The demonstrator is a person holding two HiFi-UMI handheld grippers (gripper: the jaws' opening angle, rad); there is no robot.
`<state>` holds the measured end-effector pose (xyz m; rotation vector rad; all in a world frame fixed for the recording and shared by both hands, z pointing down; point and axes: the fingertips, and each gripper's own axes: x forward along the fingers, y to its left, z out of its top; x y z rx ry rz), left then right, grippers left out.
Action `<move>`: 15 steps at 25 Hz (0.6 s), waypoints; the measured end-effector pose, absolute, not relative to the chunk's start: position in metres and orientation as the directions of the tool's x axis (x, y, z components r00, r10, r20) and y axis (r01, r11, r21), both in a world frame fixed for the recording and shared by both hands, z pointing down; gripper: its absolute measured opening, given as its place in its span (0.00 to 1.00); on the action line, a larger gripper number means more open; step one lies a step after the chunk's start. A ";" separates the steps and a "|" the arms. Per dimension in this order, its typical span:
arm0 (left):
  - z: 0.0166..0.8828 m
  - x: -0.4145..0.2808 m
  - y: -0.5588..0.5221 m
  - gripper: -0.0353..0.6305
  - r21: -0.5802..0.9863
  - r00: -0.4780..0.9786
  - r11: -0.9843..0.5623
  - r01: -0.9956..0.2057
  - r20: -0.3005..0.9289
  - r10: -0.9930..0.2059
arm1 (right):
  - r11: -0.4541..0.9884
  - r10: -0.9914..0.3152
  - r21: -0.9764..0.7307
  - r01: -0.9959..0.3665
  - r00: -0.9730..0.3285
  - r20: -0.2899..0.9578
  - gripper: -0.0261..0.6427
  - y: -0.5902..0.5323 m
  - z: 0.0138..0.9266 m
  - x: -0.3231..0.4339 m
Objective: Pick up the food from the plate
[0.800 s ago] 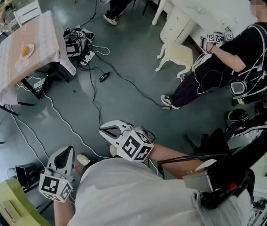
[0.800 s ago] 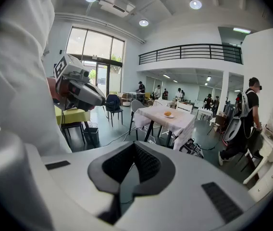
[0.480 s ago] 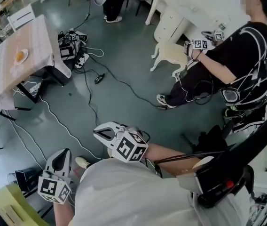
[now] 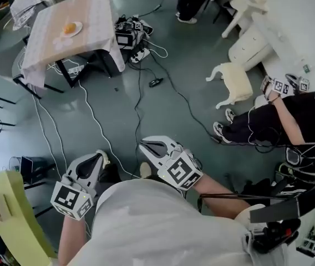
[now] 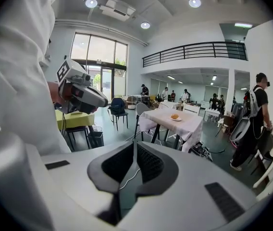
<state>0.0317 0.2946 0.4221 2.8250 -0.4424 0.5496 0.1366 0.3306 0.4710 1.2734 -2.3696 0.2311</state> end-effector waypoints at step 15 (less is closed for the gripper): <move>0.426 -0.074 0.069 0.18 0.196 0.915 -0.929 -0.313 0.326 -0.240 | 0.541 -0.758 0.119 -0.833 -0.421 0.497 0.25 0.093 0.467 0.042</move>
